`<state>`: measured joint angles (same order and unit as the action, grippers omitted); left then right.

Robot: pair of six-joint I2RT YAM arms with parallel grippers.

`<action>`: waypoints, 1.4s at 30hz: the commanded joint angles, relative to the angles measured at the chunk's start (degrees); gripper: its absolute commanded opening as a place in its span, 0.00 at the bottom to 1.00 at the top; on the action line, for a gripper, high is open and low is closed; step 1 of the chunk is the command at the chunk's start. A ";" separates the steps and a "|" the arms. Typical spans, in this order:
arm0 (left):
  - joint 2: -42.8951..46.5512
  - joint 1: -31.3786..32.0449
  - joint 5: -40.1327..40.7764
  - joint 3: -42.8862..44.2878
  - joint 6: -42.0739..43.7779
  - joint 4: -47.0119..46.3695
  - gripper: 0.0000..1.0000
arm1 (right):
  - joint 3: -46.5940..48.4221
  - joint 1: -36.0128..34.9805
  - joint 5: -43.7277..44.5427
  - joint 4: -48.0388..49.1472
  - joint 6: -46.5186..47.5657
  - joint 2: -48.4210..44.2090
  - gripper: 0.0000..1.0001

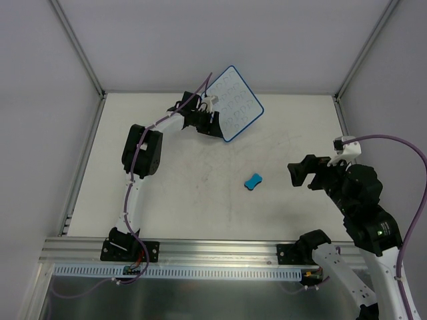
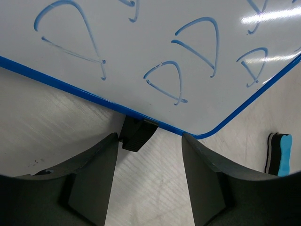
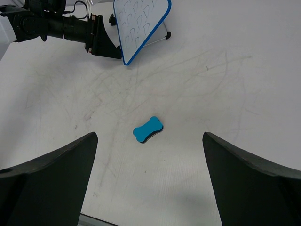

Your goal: Erase the whiteboard

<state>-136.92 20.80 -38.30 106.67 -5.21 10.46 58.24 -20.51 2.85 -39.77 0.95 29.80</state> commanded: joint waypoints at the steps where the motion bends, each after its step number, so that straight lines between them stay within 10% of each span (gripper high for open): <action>1: 1.83 1.09 -0.11 1.87 2.05 -0.35 0.56 | -0.14 -0.23 1.28 -0.66 -0.77 -0.80 0.99; 42: 2.80 7.76 14.56 1.52 0.64 -0.18 0.34 | -2.16 -0.23 0.05 -1.45 -3.50 -3.52 0.99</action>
<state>-136.92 27.14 -27.42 108.75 -3.31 10.92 56.34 -20.51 3.60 -41.98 -1.30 27.49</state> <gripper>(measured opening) 0.350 0.990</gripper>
